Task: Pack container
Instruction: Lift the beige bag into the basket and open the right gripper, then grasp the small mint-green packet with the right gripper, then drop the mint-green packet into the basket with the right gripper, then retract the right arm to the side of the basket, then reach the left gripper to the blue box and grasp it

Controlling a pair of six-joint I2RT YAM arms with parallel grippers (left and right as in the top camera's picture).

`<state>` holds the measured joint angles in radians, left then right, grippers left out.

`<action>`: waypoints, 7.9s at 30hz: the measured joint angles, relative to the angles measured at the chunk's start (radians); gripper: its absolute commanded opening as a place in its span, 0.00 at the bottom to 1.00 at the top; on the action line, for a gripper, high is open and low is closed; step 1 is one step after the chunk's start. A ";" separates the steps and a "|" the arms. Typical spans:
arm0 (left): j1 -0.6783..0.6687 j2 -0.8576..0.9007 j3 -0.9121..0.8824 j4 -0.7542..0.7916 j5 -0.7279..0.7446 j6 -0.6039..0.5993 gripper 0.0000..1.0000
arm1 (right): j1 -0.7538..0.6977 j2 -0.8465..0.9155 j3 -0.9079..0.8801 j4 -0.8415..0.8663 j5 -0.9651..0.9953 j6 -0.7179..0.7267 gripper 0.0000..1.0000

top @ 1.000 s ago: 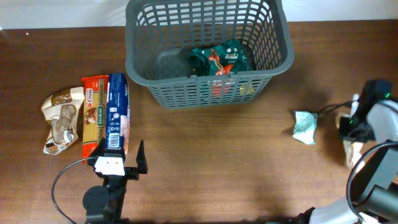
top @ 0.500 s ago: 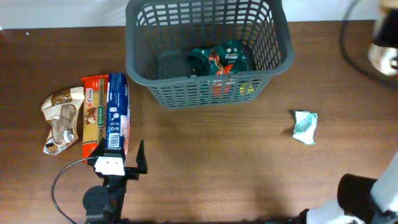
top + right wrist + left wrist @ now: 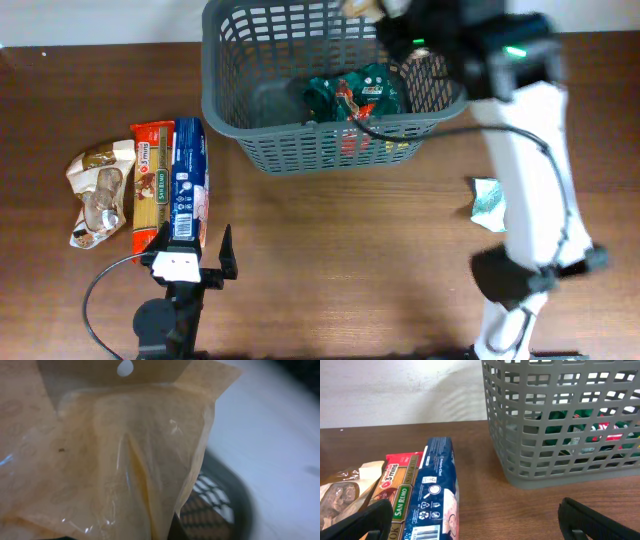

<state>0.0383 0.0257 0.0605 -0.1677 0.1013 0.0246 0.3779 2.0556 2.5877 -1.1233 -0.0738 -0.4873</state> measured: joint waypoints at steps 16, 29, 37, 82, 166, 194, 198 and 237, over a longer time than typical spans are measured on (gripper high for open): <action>0.000 0.000 0.000 0.000 0.000 0.000 0.99 | 0.105 0.308 -0.022 0.001 -0.060 -0.110 0.21; 0.000 0.000 0.000 0.000 0.000 0.000 0.99 | 0.105 0.288 0.011 -0.113 0.153 -0.012 0.49; 0.000 0.000 0.000 0.000 0.000 0.000 0.99 | -0.015 0.008 0.022 -0.160 0.279 0.044 0.54; 0.000 0.000 0.000 0.000 0.000 0.000 0.99 | -0.656 -0.122 -1.372 0.275 -0.156 0.435 0.04; 0.000 0.000 0.000 0.004 0.000 0.000 0.99 | -0.650 -0.039 -0.168 -0.048 -0.154 0.349 0.73; 0.031 1.091 1.050 -0.613 -0.136 -0.042 0.99 | -0.685 -0.001 -0.563 -0.029 -0.156 0.384 0.99; 0.031 1.223 1.189 -0.636 -0.137 -0.024 0.99 | -0.685 -0.001 -0.563 -0.029 -0.156 0.384 0.99; 0.162 1.931 1.273 -0.765 0.032 0.117 0.02 | -0.685 -0.001 -0.563 -0.029 -0.156 0.384 0.99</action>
<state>0.2001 1.9568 1.3334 -0.9329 0.1337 0.1421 -0.3069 2.0544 2.0243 -1.1519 -0.2295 -0.1036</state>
